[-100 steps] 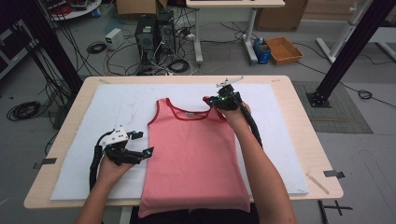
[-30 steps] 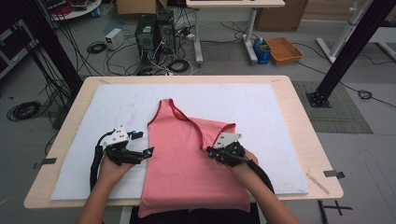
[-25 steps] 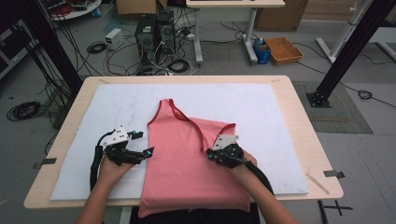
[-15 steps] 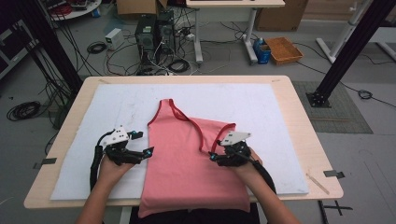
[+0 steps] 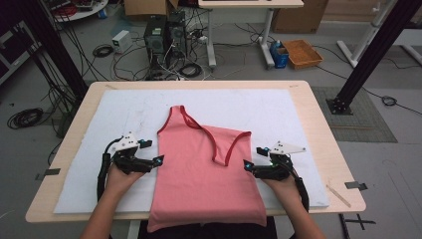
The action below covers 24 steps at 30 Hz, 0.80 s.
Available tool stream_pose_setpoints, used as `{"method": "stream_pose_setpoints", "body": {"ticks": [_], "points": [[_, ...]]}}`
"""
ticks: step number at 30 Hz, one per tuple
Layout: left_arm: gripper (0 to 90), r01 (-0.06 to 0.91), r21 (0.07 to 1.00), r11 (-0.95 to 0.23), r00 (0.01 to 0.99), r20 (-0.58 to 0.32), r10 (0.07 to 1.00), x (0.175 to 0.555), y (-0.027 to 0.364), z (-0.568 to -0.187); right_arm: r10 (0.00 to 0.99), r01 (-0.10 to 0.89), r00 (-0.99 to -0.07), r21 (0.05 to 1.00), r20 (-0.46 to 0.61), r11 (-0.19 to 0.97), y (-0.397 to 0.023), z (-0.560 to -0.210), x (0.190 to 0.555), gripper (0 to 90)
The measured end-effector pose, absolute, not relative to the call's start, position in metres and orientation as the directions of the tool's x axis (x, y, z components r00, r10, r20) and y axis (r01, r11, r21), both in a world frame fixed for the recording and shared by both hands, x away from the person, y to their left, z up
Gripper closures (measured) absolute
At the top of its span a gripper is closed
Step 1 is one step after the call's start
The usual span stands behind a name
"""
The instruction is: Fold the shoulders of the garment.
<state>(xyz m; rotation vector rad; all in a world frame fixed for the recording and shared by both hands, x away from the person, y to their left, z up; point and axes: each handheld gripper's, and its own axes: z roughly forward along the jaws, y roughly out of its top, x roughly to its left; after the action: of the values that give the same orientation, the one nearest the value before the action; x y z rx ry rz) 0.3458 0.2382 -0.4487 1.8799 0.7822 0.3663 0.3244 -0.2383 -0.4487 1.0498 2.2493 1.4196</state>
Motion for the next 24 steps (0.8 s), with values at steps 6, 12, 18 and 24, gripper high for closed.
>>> {"method": "stream_pose_setpoints", "body": {"ticks": [6,12,18,24], "points": [[18.3,0.443,0.865,-0.238,0.681,-0.152,0.717,0.356,0.241,-0.447,0.687,0.436,-0.715,0.849,0.126,0.298,-0.234,-0.449,0.326,21.9],[18.2,0.442,0.876,-0.192,0.661,-0.174,0.730,0.373,0.238,-0.430,0.686,0.468,-0.708,0.838,0.167,0.279,-0.236,-0.450,0.330,21.8],[18.3,0.430,0.877,-0.213,0.669,-0.152,0.728,0.400,0.221,-0.412,0.687,0.456,-0.711,0.843,0.153,0.285,-0.235,-0.450,0.328,21.8],[18.3,0.445,0.866,-0.229,0.665,-0.148,0.732,0.433,0.210,-0.402,0.688,0.450,-0.709,0.851,0.156,0.270,-0.237,-0.450,0.327,21.8]]}}
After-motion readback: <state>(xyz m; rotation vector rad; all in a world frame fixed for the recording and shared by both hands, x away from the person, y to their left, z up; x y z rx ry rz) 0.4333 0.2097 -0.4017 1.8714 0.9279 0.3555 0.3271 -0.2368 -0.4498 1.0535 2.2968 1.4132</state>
